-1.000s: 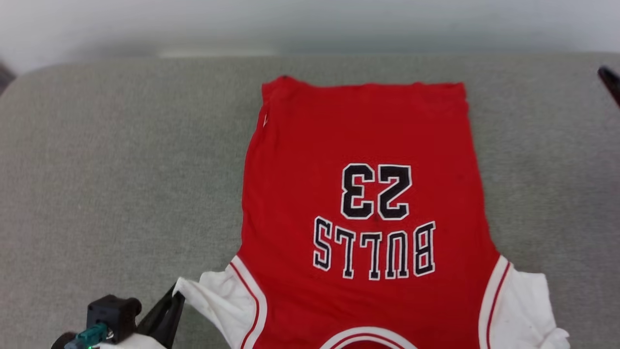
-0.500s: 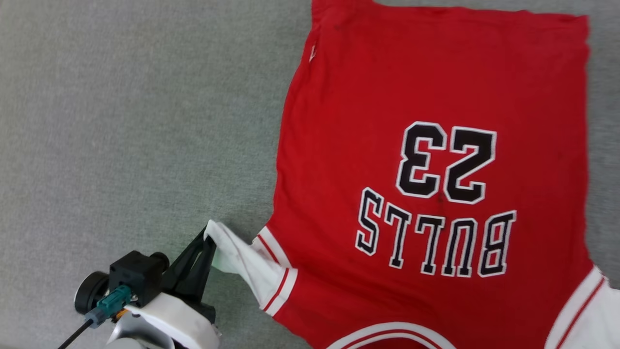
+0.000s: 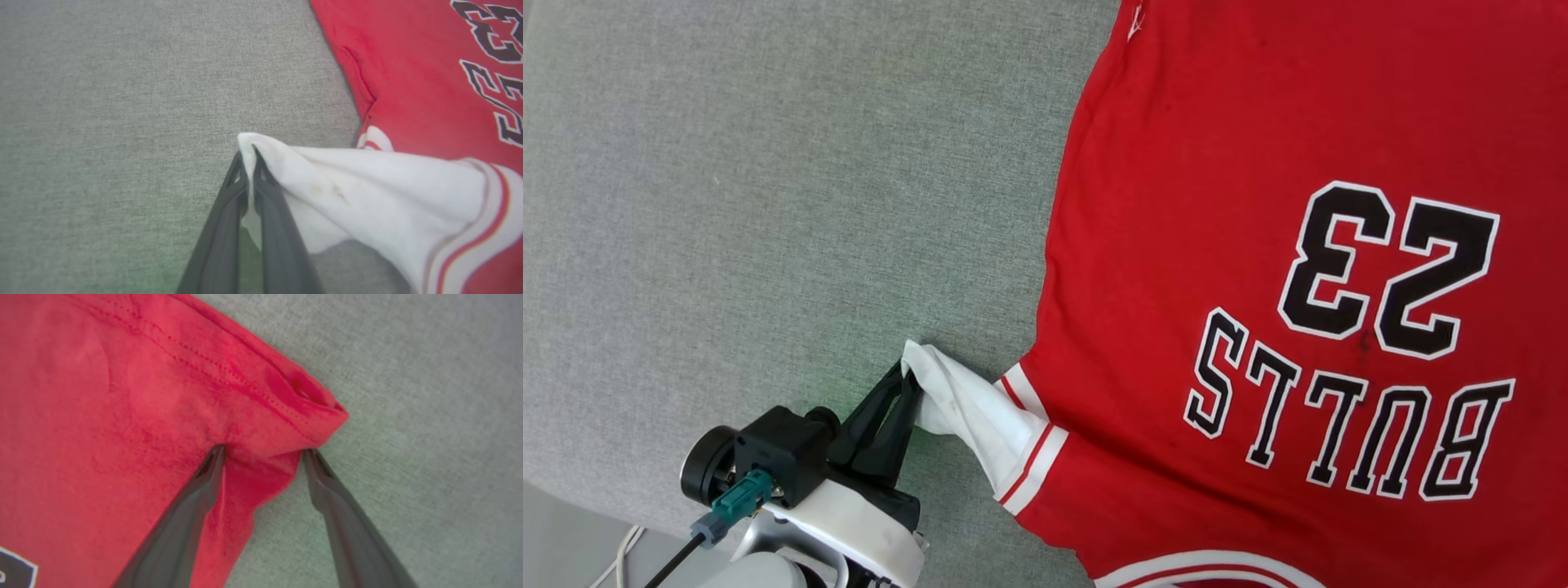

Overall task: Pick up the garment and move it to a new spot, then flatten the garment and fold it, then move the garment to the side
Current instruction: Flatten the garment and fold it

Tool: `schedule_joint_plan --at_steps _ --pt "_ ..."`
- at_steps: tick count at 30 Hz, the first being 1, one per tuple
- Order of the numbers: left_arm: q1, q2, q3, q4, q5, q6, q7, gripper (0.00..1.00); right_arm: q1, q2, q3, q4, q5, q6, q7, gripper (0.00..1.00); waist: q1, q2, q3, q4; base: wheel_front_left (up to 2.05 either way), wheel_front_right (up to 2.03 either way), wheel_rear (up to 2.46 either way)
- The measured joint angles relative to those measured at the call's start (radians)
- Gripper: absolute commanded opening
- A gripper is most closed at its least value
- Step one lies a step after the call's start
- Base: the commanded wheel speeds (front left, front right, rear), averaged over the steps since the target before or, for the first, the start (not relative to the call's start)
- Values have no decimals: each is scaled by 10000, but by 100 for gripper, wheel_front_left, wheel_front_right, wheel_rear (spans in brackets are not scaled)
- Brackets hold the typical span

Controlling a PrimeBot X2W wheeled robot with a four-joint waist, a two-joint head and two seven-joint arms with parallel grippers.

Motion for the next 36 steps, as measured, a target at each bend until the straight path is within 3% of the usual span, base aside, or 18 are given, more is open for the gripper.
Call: schedule_joint_plan --at_steps 2,12,20,21,28,33,36 --pt "0 -38 -2 44 12 -31 0 0 77 -94 15 -58 -17 2 -157 0 0 0 -56 4 0 0 0" --pt "345 71 104 203 2 54 -13 0 267 -111 579 -378 435 0 -1423 0 1 0 -1223 -350 0 0 0" --pt "1111 433 171 157 -359 403 63 0 1815 -1666 1766 -2255 2025 2 -2581 0 1 0 -2590 -971 0 0 0" --pt "1473 594 234 92 -510 554 79 0 2905 -2437 1887 -2974 2529 0 -3118 0 0 0 -3042 -1304 0 0 0" --pt "2225 861 408 -136 -709 884 59 0 6293 -3743 1616 -3871 3361 2 -4151 0 0 0 -3791 -2195 0 0 0" --pt "2554 1093 529 -267 -734 1072 42 0 8990 -4048 1152 -4011 3710 2 -4721 0 0 0 -4151 -2679 0 0 0" --pt "2597 1106 546 -341 -742 1112 31 0 10633 -3739 928 -3802 3783 2 -5166 0 -1 0 -4238 -2858 0 0 0"
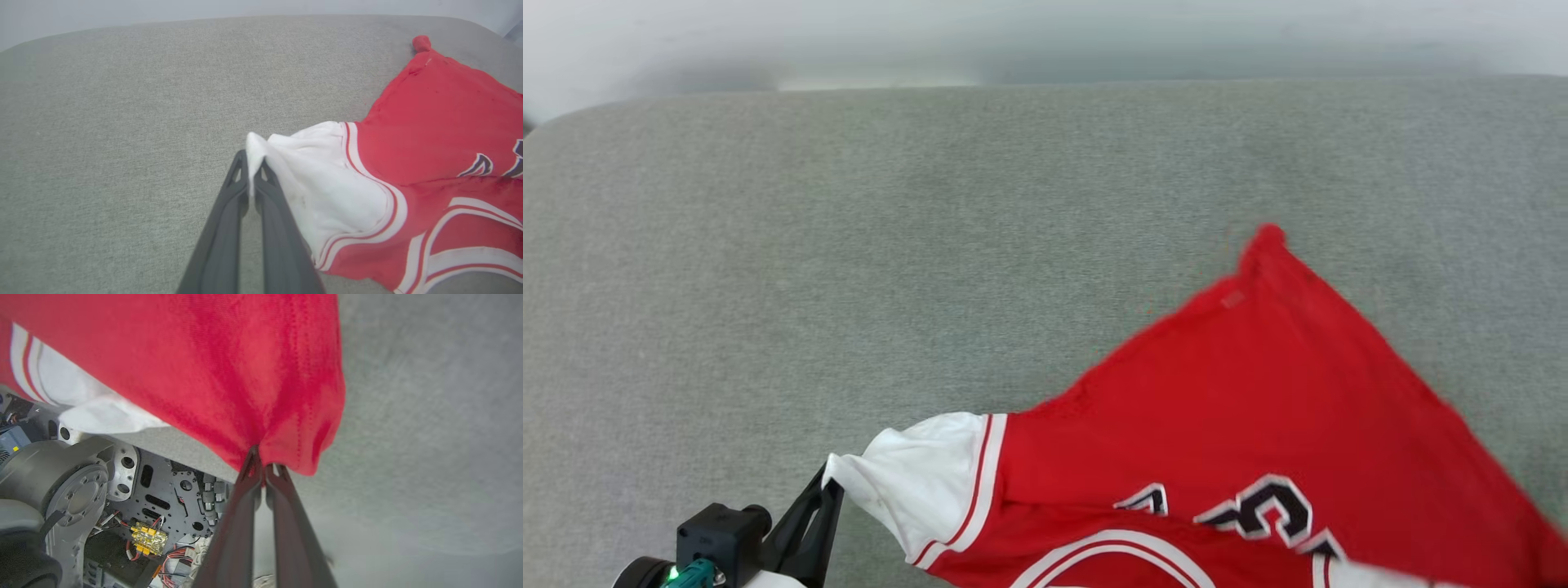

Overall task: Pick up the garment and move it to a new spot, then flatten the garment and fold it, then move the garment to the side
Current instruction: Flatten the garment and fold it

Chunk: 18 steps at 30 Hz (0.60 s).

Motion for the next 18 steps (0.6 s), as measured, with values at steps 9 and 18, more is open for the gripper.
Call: schedule_joint_plan --at_steps 9,18 --pt "9 44 52 0 -8 2 -2 0 1713 1200 -1340 140 -667 0 -673 100 0 0 33 -167 0 0 0" --pt "-10 58 19 -123 71 6 25 0 263 857 -3515 -1430 -1093 -2 -255 100 0 0 130 -22 0 0 0"
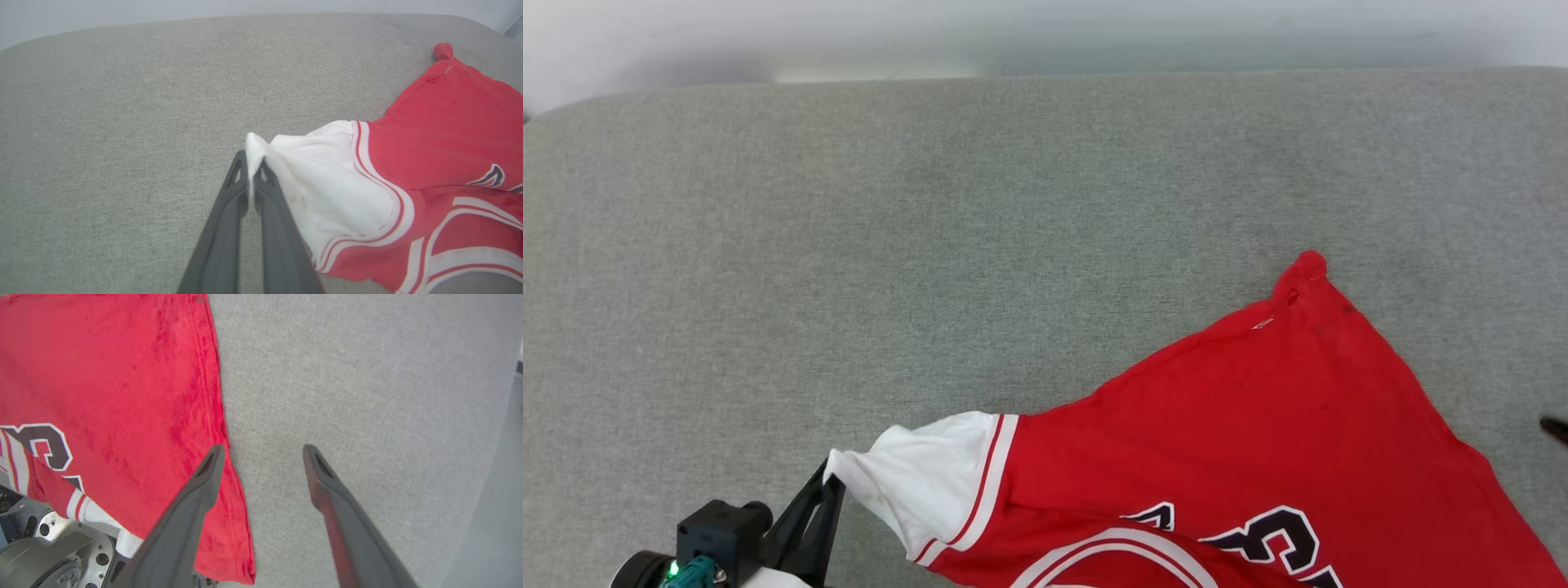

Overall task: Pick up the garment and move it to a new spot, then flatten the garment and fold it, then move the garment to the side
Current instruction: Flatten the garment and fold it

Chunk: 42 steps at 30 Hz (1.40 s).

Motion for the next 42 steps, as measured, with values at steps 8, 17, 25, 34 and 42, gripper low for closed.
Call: schedule_joint_plan --at_steps 8,17,25,34,42 --pt "-622 -211 -140 15 278 -182 146 0 -2935 -159 1053 -761 -449 0 2167 100 0 0 530 425 0 0 0" --pt "-1384 -627 -316 198 606 -460 272 0 -6644 1191 3703 874 -1298 0 4040 100 1 0 1335 1022 0 0 0" --pt "-1910 -1089 -456 453 771 -681 267 0 -7857 2309 4957 3181 -1494 0 3382 100 1 0 2021 1484 0 0 0" --pt "-2052 -1283 -520 779 779 -725 226 0 -8177 2341 6226 4036 -953 -2 2242 0 1 0 1987 1548 0 0 0" --pt "-2016 -878 -280 639 813 -662 217 0 -8503 2220 6715 3800 -523 0 -73 0 2 0 1010 1243 0 0 0"
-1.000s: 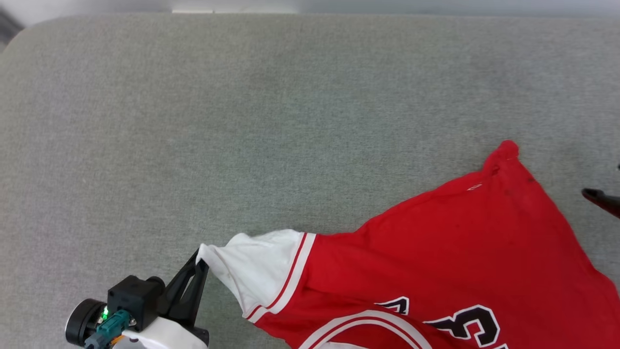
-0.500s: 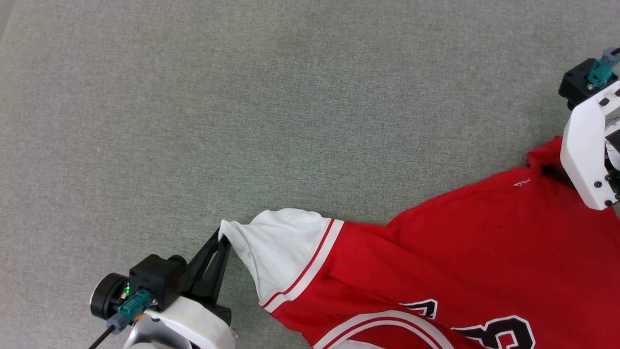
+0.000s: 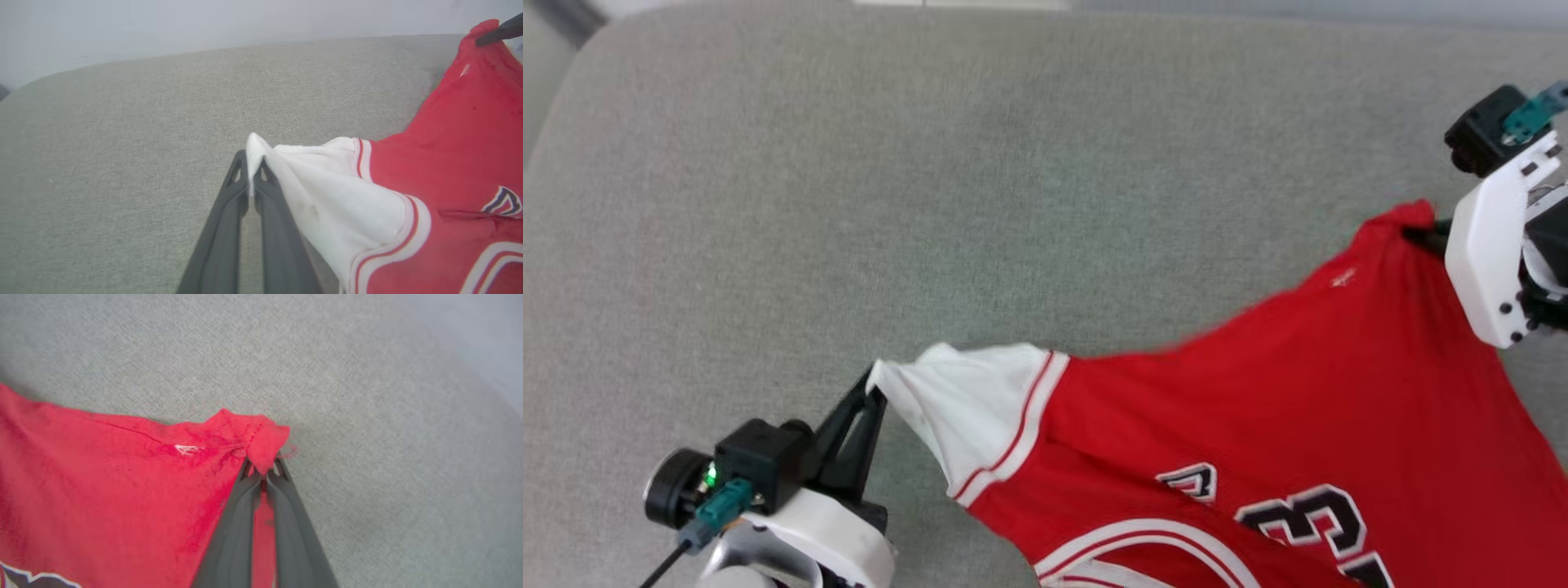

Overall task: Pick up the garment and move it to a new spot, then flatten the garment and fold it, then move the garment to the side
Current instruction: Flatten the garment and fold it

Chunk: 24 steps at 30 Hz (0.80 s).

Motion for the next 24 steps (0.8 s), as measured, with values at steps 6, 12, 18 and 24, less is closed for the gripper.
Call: schedule_joint_plan --at_steps 6,12,18,24 --pt "-690 575 322 -382 159 -127 295 0 -231 -267 44 -391 134 0 -1730 0 -1 0 -866 -338 0 0 0" --pt "-2272 788 623 -464 426 -596 913 0 -627 -130 -268 -491 -293 0 -3308 0 -1 0 -1317 -871 0 0 0" --pt "-4410 782 861 -387 723 -1373 1718 0 -1233 408 -1045 -61 -911 0 -4238 0 -1 0 -1256 -1262 0 0 0" --pt "-6914 717 1133 205 1089 -2291 2520 0 -2410 1116 -2148 268 -1710 0 -4638 0 -1 0 -672 -1446 0 0 0"
